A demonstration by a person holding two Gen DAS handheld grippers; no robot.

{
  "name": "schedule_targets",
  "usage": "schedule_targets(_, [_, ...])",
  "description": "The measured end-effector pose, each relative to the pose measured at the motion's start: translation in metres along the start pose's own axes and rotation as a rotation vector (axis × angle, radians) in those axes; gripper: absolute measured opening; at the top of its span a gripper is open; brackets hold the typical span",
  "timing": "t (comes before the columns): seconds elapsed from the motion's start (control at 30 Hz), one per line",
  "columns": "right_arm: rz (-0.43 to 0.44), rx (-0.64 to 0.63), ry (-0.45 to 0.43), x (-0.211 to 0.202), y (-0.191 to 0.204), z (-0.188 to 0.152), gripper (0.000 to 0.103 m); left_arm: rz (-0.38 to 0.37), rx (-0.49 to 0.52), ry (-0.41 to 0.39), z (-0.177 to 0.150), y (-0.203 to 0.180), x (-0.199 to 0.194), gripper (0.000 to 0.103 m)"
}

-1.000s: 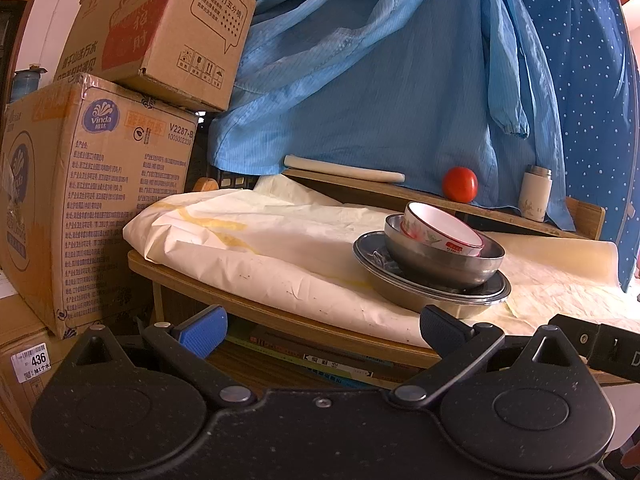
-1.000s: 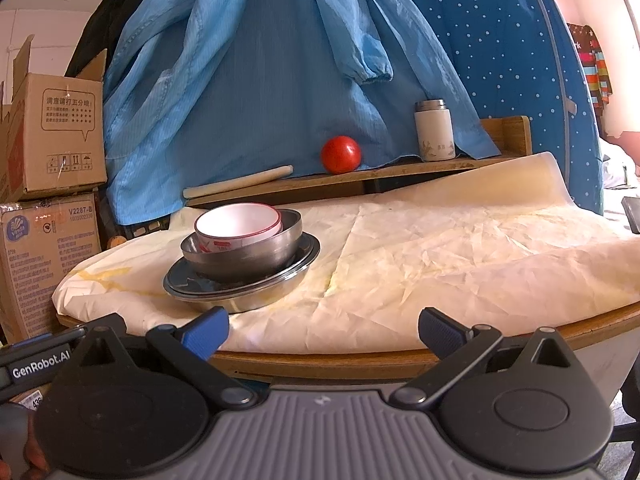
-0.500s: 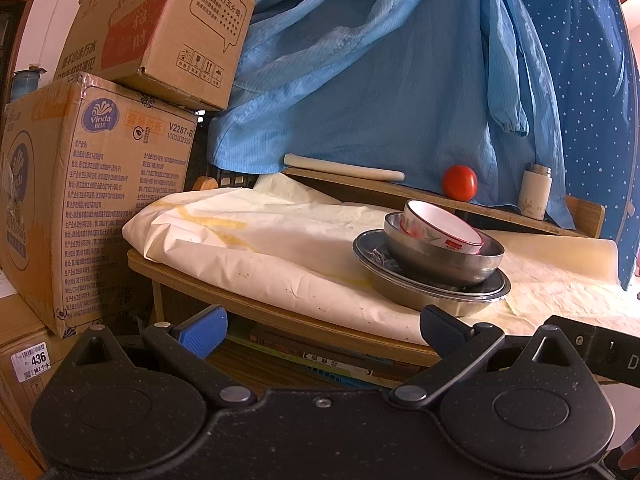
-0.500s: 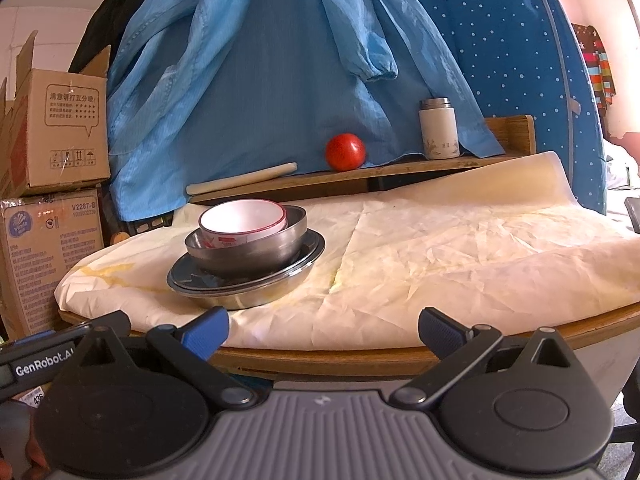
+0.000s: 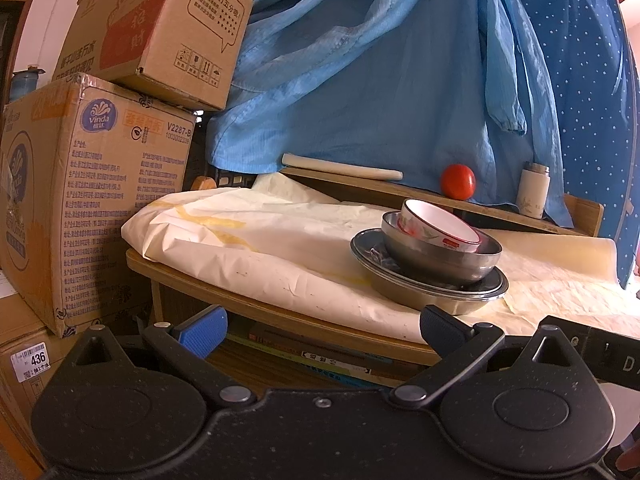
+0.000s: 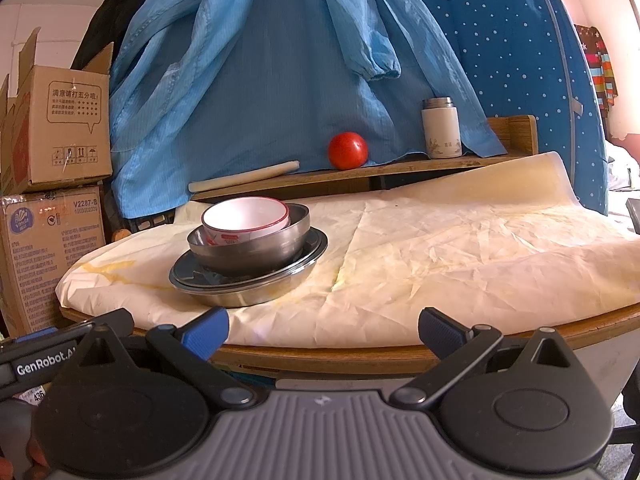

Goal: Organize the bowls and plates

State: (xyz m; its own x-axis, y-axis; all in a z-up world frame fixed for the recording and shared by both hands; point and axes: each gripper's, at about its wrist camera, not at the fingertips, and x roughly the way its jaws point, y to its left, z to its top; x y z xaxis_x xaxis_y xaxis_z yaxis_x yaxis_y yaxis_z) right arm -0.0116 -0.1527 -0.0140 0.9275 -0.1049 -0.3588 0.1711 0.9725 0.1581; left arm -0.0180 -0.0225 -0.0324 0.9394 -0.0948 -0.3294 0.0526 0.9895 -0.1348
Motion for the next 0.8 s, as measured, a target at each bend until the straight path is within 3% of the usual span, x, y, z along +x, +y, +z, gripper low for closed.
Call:
schedule_targets(0.4, [-0.004, -0.003, 0.007, 0.0004, 0.0011, 0.0006, 0.103, 0.033, 0.026, 0.014, -0.0005, -0.0036, 0.0012, 0.102])
schedule_targets(0.8, [-0.004, -0.003, 0.008, 0.0007, 0.0011, 0.0007, 0.103, 0.019, 0.039, 0.014, -0.0009, -0.0041, 0.0014, 0.102])
